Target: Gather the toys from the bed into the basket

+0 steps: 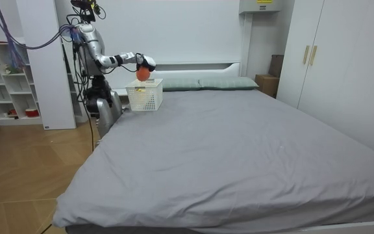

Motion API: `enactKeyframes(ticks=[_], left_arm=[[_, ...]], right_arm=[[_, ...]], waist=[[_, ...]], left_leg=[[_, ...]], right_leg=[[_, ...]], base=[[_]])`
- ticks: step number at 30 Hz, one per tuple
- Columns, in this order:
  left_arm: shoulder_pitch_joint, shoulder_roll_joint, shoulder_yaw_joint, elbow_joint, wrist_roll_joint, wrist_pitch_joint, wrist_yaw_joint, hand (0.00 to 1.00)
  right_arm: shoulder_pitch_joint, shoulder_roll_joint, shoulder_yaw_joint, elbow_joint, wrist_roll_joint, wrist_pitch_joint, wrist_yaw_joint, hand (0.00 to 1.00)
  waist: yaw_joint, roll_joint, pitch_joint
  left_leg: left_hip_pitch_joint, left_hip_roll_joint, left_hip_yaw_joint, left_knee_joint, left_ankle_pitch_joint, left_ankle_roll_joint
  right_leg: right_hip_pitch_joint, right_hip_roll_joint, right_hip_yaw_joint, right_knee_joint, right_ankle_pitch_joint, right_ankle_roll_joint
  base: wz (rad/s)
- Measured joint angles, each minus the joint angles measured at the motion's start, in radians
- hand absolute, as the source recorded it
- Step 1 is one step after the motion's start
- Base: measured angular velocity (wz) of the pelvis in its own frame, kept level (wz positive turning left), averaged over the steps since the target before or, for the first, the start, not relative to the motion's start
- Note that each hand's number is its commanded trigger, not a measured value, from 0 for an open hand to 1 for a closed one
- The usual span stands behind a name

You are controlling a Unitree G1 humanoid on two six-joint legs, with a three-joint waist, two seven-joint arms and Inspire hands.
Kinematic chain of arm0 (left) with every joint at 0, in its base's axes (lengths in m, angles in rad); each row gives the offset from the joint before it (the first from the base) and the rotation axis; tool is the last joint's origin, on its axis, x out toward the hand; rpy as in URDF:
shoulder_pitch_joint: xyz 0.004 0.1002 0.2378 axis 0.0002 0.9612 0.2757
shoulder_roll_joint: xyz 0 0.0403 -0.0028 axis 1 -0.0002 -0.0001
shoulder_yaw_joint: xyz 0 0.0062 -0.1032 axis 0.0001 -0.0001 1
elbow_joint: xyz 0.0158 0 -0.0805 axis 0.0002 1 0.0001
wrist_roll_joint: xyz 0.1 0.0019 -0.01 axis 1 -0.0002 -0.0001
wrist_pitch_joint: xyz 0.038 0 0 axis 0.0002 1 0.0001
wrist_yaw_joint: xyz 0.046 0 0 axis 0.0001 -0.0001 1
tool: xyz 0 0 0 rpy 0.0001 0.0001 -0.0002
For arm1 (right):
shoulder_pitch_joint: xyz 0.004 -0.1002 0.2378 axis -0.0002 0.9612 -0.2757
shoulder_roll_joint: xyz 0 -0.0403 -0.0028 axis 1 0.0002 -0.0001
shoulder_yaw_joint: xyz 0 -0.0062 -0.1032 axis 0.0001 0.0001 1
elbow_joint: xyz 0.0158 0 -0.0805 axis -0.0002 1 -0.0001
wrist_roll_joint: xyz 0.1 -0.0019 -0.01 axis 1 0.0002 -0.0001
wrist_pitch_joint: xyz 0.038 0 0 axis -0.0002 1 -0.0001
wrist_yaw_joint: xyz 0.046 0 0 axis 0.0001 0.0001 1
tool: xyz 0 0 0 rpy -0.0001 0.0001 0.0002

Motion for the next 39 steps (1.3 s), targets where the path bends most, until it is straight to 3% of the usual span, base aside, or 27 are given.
enactKeyframes(ticks=[1, 4, 8, 10, 13, 19, 25, 39], left_arm=[[-0.004, 0.000, -0.002, 0.000, -0.001, 0.000, -0.002, 0.00], [-0.005, 0.000, 0.004, -0.007, 0.004, 0.000, -0.019, 0.00], [-0.008, 0.006, 0.002, -0.024, 0.004, 0.001, -0.022, 0.00], [-0.007, 0.007, 0.001, -0.026, 0.004, 0.005, -0.022, 0.00], [-0.008, 0.011, 0.001, -0.026, 0.004, 0.015, -0.022, 0.00], [-0.005, 0.019, -0.001, -0.026, 0.005, 0.036, -0.021, 0.00], [0.001, 0.025, -0.011, -0.026, 0.005, 0.060, -0.009, 0.00], [-0.020, 0.020, -0.018, -0.054, 0.005, 0.040, 0.005, 0.00]], right_arm=[[0.000, 0.000, 0.000, 0.009, 0.002, 0.000, -0.001, 0.35], [-0.026, 0.009, 0.015, 0.074, 0.005, 0.000, -0.009, 0.00], [-0.059, 0.020, 0.050, 0.119, -0.029, 0.019, -0.016, 0.00], [-0.059, 0.022, 0.072, 0.121, -0.031, 0.021, -0.016, 0.00], [-0.060, 0.026, 0.084, 0.121, -0.025, 0.023, -0.016, 0.00], [-0.066, 0.027, 0.087, 0.140, -0.012, 0.043, -0.017, 0.00], [-0.066, 0.027, 0.111, 0.158, -0.052, 0.049, -0.015, 0.00], [-0.066, 0.016, 0.113, 0.172, -0.048, 0.035, -0.016, 0.00]], waist=[[0.003, -0.001, 0.0012], [0.009, 0.000, 0.0024], [0.012, -0.009, 0.0084], [0.036, -0.012, 0.0074], [0.043, -0.016, 0.0044], [0.062, -0.011, 0.0081], [0.063, -0.010, 0.0084], [0.056, -0.009, 0.0085]], left_leg=[[-0.004, -0.002, -0.006, 0.001, 0.000, 0.000], [-0.012, -0.007, -0.016, 0.007, 0.001, 0.001], [-0.034, -0.012, -0.043, 0.021, 0.001, 0.001], [-0.038, -0.013, -0.046, 0.029, 0.001, 0.001], [-0.049, -0.017, -0.067, 0.038, 0.002, 0.001], [-0.066, -0.023, -0.088, 0.046, 0.002, 0.001], [-0.069, -0.025, -0.089, 0.048, 0.002, 0.001], [-0.069, -0.025, -0.086, 0.044, 0.004, 0.002]], right_leg=[[0.000, -0.002, -0.009, 0.000, -0.001, 0.001], [0.002, -0.007, -0.024, -0.001, -0.004, 0.007], [-0.004, -0.010, -0.051, -0.003, -0.005, 0.008], [-0.003, -0.011, -0.057, -0.008, -0.005, 0.008], [-0.001, -0.012, -0.082, -0.016, -0.005, 0.008], [0.002, -0.016, -0.103, -0.016, -0.005, 0.008], [-0.001, -0.017, -0.095, -0.016, -0.005, 0.008], [-0.003, -0.017, -0.092, -0.016, -0.006, 0.008]], base=[[0.13], [0.12], [0.20], [0.08], [0.20], [0.12], [0.01], [0.00]])
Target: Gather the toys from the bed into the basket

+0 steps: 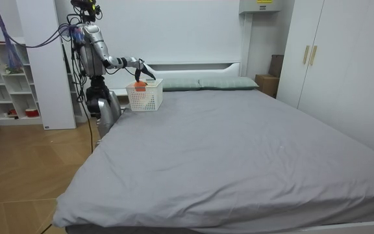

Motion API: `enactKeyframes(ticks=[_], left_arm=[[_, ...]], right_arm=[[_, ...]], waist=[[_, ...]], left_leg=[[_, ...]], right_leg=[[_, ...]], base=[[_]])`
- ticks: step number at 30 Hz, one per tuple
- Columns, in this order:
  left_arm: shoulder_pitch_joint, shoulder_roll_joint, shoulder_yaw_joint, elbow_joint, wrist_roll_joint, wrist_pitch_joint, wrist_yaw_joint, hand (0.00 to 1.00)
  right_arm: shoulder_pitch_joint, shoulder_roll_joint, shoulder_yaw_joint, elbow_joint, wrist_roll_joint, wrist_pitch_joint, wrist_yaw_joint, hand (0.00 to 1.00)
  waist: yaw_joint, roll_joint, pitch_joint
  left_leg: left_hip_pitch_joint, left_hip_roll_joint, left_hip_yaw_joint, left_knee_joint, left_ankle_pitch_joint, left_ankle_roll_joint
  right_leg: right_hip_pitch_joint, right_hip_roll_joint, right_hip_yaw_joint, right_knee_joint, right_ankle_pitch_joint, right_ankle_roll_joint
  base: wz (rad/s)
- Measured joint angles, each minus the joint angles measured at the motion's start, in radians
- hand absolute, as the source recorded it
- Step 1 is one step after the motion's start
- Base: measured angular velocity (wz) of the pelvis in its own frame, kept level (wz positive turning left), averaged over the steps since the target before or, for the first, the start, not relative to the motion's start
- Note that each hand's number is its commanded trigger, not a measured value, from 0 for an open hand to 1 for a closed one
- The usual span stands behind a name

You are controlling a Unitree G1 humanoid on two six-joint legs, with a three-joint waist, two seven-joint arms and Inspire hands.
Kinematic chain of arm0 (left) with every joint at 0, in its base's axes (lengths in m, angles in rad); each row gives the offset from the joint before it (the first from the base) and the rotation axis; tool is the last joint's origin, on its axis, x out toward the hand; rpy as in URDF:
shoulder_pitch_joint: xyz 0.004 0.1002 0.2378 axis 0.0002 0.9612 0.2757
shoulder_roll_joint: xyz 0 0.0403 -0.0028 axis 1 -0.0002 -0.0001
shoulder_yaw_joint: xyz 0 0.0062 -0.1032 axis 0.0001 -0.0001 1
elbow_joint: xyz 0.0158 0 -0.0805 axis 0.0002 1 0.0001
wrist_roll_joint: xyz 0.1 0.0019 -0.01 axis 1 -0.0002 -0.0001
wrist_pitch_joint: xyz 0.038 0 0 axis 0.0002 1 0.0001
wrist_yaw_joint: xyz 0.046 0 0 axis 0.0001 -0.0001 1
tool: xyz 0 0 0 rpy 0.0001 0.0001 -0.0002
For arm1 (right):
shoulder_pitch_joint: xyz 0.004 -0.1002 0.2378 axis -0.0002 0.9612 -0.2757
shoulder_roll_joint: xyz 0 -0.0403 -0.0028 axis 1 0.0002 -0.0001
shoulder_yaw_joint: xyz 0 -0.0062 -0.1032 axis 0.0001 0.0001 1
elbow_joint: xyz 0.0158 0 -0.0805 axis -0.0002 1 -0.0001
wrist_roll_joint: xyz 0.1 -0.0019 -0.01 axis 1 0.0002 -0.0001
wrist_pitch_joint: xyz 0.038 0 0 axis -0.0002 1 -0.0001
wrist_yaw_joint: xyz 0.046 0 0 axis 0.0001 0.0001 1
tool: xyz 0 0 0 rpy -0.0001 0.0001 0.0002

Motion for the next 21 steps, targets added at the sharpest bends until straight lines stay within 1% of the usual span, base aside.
enactKeyframes(ticks=[6, 14, 21], left_arm=[[0.000, 0.000, 0.001, 0.001, 0.001, -0.002, -0.002, 0.00], [0.003, 0.000, 0.001, 0.002, 0.001, -0.002, -0.008, 0.00], [0.003, -0.001, 0.011, 0.003, 0.013, -0.002, -0.008, 0.00]], right_arm=[[0.000, -0.003, -0.001, 0.001, 0.001, -0.002, 0.000, 0.00], [0.000, -0.006, -0.002, 0.011, 0.002, -0.006, -0.005, 0.00], [0.000, -0.002, -0.032, 0.011, 0.003, -0.006, -0.014, 0.00]], waist=[[0.006, 0.002, -0.0002], [0.002, 0.002, -0.0004], [0.001, -0.001, -0.0029]], left_leg=[[0.004, 0.000, 0.001, -0.001, 0.001, 0.000], [0.005, 0.000, 0.003, -0.001, 0.001, 0.000], [0.005, 0.000, 0.004, -0.003, 0.001, 0.000]], right_leg=[[0.000, 0.001, 0.003, -0.001, 0.000, 0.000], [0.001, 0.000, 0.004, 0.000, 0.000, 0.000], [0.001, 0.000, 0.006, 0.000, 0.000, 0.000]], base=[[0.00], [0.00], [0.00]])
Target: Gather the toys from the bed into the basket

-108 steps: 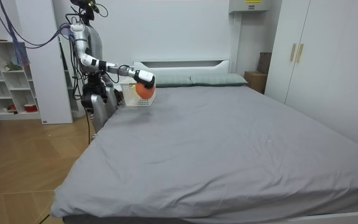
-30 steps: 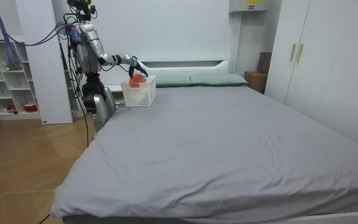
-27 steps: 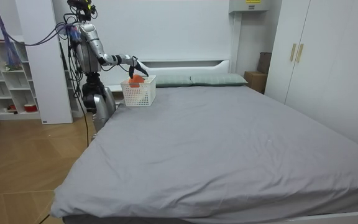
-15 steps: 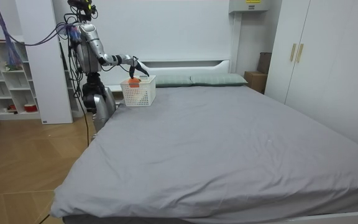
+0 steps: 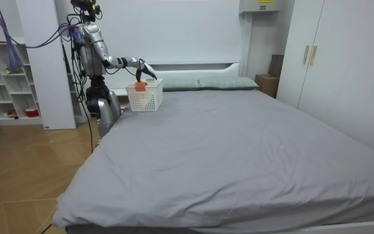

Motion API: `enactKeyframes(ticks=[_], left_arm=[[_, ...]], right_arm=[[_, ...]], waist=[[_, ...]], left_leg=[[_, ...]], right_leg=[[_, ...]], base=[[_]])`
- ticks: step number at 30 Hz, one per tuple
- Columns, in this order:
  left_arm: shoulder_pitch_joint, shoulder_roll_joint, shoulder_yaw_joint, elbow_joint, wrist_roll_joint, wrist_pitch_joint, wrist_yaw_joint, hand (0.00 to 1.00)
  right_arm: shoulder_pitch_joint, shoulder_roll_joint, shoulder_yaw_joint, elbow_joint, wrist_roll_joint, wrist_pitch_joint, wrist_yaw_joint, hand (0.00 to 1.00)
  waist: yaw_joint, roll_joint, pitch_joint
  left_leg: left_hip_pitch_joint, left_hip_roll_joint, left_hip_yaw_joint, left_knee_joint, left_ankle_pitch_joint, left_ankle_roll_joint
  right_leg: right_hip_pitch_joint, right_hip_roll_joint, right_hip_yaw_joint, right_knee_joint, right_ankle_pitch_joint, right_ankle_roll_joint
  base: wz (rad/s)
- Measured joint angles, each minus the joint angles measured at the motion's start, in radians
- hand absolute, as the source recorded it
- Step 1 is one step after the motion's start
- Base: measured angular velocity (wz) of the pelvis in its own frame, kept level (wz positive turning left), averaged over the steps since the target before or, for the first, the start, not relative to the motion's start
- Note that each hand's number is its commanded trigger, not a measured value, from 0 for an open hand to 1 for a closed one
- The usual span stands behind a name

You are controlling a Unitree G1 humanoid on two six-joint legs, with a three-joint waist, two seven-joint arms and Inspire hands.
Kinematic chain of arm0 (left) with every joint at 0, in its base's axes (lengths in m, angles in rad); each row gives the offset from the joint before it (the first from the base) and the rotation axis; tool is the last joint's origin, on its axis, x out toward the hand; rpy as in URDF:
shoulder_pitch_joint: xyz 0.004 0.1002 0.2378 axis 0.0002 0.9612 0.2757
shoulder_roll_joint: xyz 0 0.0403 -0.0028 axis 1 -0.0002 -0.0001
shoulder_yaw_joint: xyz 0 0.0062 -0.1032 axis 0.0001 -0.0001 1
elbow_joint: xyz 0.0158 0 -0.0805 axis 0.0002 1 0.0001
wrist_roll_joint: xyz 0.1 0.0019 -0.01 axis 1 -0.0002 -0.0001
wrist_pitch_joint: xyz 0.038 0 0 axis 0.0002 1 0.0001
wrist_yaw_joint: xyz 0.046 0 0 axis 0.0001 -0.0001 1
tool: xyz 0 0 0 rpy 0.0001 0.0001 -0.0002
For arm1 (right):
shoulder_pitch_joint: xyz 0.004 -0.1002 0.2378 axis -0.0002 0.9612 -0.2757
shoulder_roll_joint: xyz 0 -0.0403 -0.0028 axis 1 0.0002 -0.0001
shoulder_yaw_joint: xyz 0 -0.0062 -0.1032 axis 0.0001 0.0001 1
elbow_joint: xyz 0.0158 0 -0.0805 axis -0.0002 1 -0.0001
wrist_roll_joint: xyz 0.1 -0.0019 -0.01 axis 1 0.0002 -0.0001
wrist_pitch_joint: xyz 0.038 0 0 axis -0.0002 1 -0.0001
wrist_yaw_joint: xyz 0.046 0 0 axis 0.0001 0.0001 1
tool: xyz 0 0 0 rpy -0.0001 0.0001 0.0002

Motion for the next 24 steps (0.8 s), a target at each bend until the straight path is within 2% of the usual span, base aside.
enactKeyframes(ticks=[1, 5, 8, 9, 10, 12, 14, 15, 16, 17, 19, 21, 22, 24], left_arm=[[0.000, 0.000, 0.007, 0.000, 0.008, 0.000, 0.000, 0.00], [0.000, -0.001, 0.031, 0.022, 0.008, 0.001, 0.003, 0.00], [0.007, -0.001, 0.031, 0.051, 0.008, 0.009, 0.003, 0.00], [0.011, -0.001, 0.031, 0.061, 0.007, 0.009, 0.003, 0.00], [0.012, -0.001, 0.030, 0.069, 0.007, 0.009, 0.005, 0.00], [0.014, -0.002, 0.027, 0.071, 0.007, 0.009, 0.006, 0.00], [0.022, -0.004, 0.027, 0.072, 0.007, 0.006, 0.006, 0.00], [0.024, -0.009, 0.027, 0.071, 0.004, 0.003, 0.007, 0.00], [0.023, -0.016, 0.026, 0.071, 0.003, 0.000, 0.007, 0.00], [0.020, -0.020, 0.025, 0.071, 0.001, -0.001, 0.007, 0.00], [0.009, -0.022, 0.016, 0.070, -0.002, -0.015, 0.007, 0.00], [-0.003, -0.025, 0.030, 0.098, -0.011, 0.002, 0.016, 0.00], [-0.002, -0.025, 0.029, 0.108, -0.018, 0.007, 0.026, 0.00], [0.003, -0.024, 0.027, 0.107, -0.035, 0.010, 0.029, 0.00]], right_arm=[[0.000, 0.001, -0.013, 0.000, 0.000, 0.000, -0.004, 0.00], [0.000, 0.000, -0.052, -0.002, -0.002, 0.000, -0.013, 0.00], [0.003, -0.002, -0.072, -0.014, -0.013, -0.003, -0.022, 0.00], [0.010, -0.003, -0.087, -0.017, -0.009, -0.019, -0.025, 0.00], [0.014, -0.010, -0.092, -0.023, -0.009, -0.022, -0.036, 0.00], [0.043, -0.023, -0.113, -0.056, -0.008, -0.030, -0.041, 0.00], [0.087, -0.026, -0.149, -0.094, -0.009, -0.039, -0.043, 0.00], [0.111, -0.029, -0.176, -0.110, 0.000, -0.041, -0.043, 0.00], [0.121, -0.032, -0.202, -0.114, 0.014, -0.043, -0.046, 0.00], [0.124, -0.035, -0.212, -0.114, 0.018, -0.043, -0.053, 0.00], [0.140, -0.044, -0.250, -0.112, 0.035, -0.052, -0.079, 0.00], [0.146, -0.062, -0.280, -0.115, 0.056, -0.058, -0.094, 0.00], [0.158, -0.068, -0.311, -0.116, 0.056, -0.061, -0.112, 0.00], [0.191, -0.069, -0.366, -0.116, 0.058, -0.061, -0.134, 0.00]], waist=[[0.000, -0.002, -0.0017], [-0.003, 0.005, 0.0011], [-0.028, 0.010, 0.0023], [-0.038, 0.013, 0.0026], [-0.066, 0.015, 0.0027], [-0.093, 0.018, 0.0023], [-0.115, 0.026, -0.0017], [-0.142, 0.027, -0.0096], [-0.171, 0.039, -0.0065], [-0.185, 0.043, -0.0056], [-0.234, 0.054, -0.0086], [-0.278, 0.054, -0.0096], [-0.296, 0.054, -0.0098], [-0.309, 0.055, -0.0104]], left_leg=[[0.000, 0.000, 0.000, 0.000, 0.000, 0.000], [0.016, 0.002, 0.017, -0.001, 0.000, 0.000], [0.030, 0.006, 0.040, -0.010, 0.000, 0.001], [0.037, 0.008, 0.055, -0.014, -0.001, 0.002], [0.036, 0.009, 0.059, -0.013, -0.001, 0.002], [0.042, 0.015, 0.087, -0.017, -0.001, 0.003], [0.053, 0.018, 0.111, -0.029, -0.001, 0.003], [0.058, 0.020, 0.129, -0.035, -0.001, 0.003], [0.065, 0.021, 0.138, -0.037, -0.001, 0.003], [0.070, 0.022, 0.149, -0.040, -0.001, 0.003], [0.085, 0.028, 0.173, -0.050, -0.001, 0.003], [0.085, 0.032, 0.184, -0.051, -0.002, 0.002], [0.083, 0.034, 0.190, -0.051, -0.003, 0.001], [0.086, 0.036, 0.203, -0.051, -0.003, 0.000]], right_leg=[[0.000, 0.000, 0.001, 0.000, 0.000, 0.000], [0.002, 0.001, 0.019, 0.001, 0.000, 0.000], [0.001, 0.005, 0.051, 0.001, 0.001, 0.000], [0.002, 0.007, 0.068, 0.001, 0.001, 0.000], [0.000, 0.007, 0.071, 0.002, 0.001, 0.000], [-0.007, 0.010, 0.090, 0.003, 0.003, -0.001], [-0.012, 0.013, 0.114, 0.004, 0.005, -0.002], [-0.016, 0.014, 0.123, 0.005, 0.007, -0.002], [-0.016, 0.017, 0.144, 0.005, 0.010, -0.002], [-0.016, 0.019, 0.153, 0.005, 0.011, -0.002], [-0.017, 0.024, 0.175, 0.006, 0.015, -0.004], [-0.022, 0.027, 0.179, 0.008, 0.016, -0.006], [-0.031, 0.029, 0.188, 0.016, 0.016, -0.007], [-0.034, 0.031, 0.200, 0.020, 0.017, -0.008]], base=[[0.00], [-0.13], [-0.23], [-0.25], [-0.21], [-0.28], [-0.43], [-0.36], [-0.38], [-0.42], [-0.34], [-0.18], [-0.18], [-0.12]])
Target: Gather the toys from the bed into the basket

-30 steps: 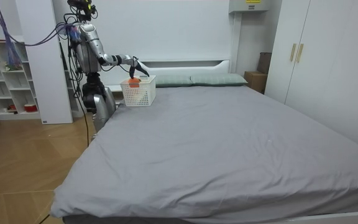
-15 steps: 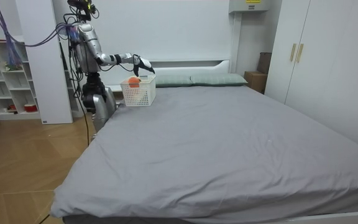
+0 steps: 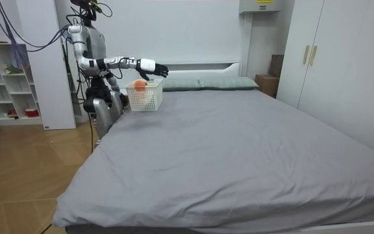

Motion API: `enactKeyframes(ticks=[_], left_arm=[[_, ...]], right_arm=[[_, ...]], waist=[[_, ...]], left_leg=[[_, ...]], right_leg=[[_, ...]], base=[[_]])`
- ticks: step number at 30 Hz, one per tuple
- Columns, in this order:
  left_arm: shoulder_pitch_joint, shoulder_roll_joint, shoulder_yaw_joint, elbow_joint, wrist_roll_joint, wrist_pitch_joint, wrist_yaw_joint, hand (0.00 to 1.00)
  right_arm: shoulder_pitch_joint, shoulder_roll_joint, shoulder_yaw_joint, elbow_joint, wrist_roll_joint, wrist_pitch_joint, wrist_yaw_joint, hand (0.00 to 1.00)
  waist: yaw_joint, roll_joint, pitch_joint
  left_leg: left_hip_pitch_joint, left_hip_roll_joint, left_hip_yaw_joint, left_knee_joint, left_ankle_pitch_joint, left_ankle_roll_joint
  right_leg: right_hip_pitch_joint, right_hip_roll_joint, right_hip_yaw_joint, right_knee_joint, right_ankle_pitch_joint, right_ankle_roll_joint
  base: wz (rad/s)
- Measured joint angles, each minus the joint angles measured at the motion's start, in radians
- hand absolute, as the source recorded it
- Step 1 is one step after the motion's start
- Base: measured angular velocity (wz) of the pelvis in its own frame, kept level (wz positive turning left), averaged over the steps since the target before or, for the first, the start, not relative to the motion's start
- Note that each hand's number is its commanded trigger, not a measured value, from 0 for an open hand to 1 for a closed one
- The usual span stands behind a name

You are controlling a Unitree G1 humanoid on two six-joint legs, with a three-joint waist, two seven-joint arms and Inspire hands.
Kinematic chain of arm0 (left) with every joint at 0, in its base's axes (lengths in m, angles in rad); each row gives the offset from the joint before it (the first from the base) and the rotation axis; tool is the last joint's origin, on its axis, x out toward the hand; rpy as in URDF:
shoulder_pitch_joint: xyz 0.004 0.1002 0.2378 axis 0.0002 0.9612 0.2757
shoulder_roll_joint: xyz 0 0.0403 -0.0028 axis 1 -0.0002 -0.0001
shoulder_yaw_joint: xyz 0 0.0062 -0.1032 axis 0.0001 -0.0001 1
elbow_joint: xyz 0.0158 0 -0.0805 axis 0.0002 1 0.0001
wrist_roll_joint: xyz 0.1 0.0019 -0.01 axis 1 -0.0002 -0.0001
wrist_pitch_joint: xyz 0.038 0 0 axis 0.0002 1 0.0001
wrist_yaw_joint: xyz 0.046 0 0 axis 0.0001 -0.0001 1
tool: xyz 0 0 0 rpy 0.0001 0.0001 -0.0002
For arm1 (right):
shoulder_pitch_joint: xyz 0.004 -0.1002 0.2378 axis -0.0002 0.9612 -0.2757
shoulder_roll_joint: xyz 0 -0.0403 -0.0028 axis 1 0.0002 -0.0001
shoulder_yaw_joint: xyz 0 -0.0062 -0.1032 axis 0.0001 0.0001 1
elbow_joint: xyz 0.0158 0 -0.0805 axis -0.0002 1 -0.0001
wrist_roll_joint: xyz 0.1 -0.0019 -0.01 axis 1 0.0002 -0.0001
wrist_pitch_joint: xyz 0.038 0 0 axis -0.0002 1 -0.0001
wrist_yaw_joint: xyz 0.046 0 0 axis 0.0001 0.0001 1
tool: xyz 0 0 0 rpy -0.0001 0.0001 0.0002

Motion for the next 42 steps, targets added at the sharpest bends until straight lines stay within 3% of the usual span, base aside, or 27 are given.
enactKeyframes(ticks=[7, 12, 17, 23, 25, 30, 36, 37, 42], left_arm=[[0.021, 0.002, 0.000, 0.011, -0.083, 0.018, 0.043, 0.00], [0.040, -0.005, 0.003, 0.011, -0.089, 0.017, 0.074, 0.00], [0.095, -0.007, 0.024, 0.011, -0.089, -0.006, 0.088, 0.00], [0.142, -0.008, 0.025, 0.009, -0.089, -0.038, 0.093, 0.00], [0.155, -0.009, 0.026, 0.009, -0.087, -0.051, 0.094, 0.00], [0.171, -0.011, 0.037, 0.008, -0.083, -0.058, 0.094, 0.00], [0.170, -0.015, 0.039, 0.005, -0.087, -0.058, 0.084, 0.00], [0.171, -0.017, 0.039, 0.005, -0.086, -0.057, 0.083, 0.00], [0.175, -0.017, 0.039, 0.010, -0.054, -0.046, 0.064, 0.00]], right_arm=[[0.083, 0.006, -0.098, 0.002, 0.055, -0.018, -0.103, 0.00], [0.196, 0.012, -0.202, 0.031, 0.111, -0.042, -0.211, 0.00], [0.256, 0.057, -0.282, 0.182, 0.143, -0.052, -0.307, 0.00], [0.282, 0.083, -0.301, 0.446, 0.185, -0.097, -0.452, 0.00], [0.299, 0.083, -0.302, 0.575, 0.196, -0.117, -0.502, 0.00], [0.305, 0.083, -0.307, 0.908, 0.228, -0.144, -0.558, 0.00], [0.319, 0.085, -0.304, 1.187, 0.285, -0.147, -0.577, 0.00], [0.321, 0.085, -0.304, 1.240, 0.288, -0.143, -0.572, 0.00], [0.329, 0.090, -0.294, 1.340, 0.270, -0.111, -0.498, 0.00]], waist=[[-0.072, 0.001, -0.0014], [-0.092, 0.001, -0.0017], [-0.111, 0.010, -0.0053], [-0.136, 0.018, -0.0101], [-0.133, 0.024, -0.0162], [-0.131, 0.035, -0.0142], [-0.129, 0.049, -0.0101], [-0.127, 0.056, -0.0058], [-0.128, 0.057, -0.0071]], left_leg=[[0.004, 0.004, 0.020, 0.002, -0.001, -0.001], [0.007, 0.010, 0.045, 0.002, -0.003, -0.003], [0.034, 0.019, 0.068, -0.002, -0.008, -0.009], [0.038, 0.025, 0.081, 0.007, -0.013, -0.015], [0.042, 0.027, 0.081, 0.007, -0.014, -0.016], [0.055, 0.027, 0.077, 0.001, -0.016, -0.017], [0.059, 0.026, 0.067, 0.002, -0.016, -0.018], [0.069, 0.026, 0.067, 0.001, -0.017, -0.019], [0.075, 0.028, 0.067, 0.000, -0.018, -0.021]], right_leg=[[-0.005, 0.006, 0.028, 0.003, 0.005, -0.004], [-0.012, 0.013, 0.050, 0.003, 0.010, -0.006], [0.005, 0.022, 0.069, 0.003, 0.012, -0.010], [0.004, 0.025, 0.091, -0.001, 0.010, -0.014], [0.002, 0.027, 0.095, 0.000, 0.008, -0.016], [0.022, 0.027, 0.091, -0.001, 0.002, -0.015], [0.028, 0.025, 0.081, 0.002, -0.005, -0.016], [0.035, 0.026, 0.081, 0.001, -0.006, -0.016], [0.043, 0.027, 0.080, 0.003, -0.009, -0.018]], base=[[-0.09], [-0.15], [-0.16], [-0.07], [-0.02], [0.04], [0.05], [0.00], [0.00]])
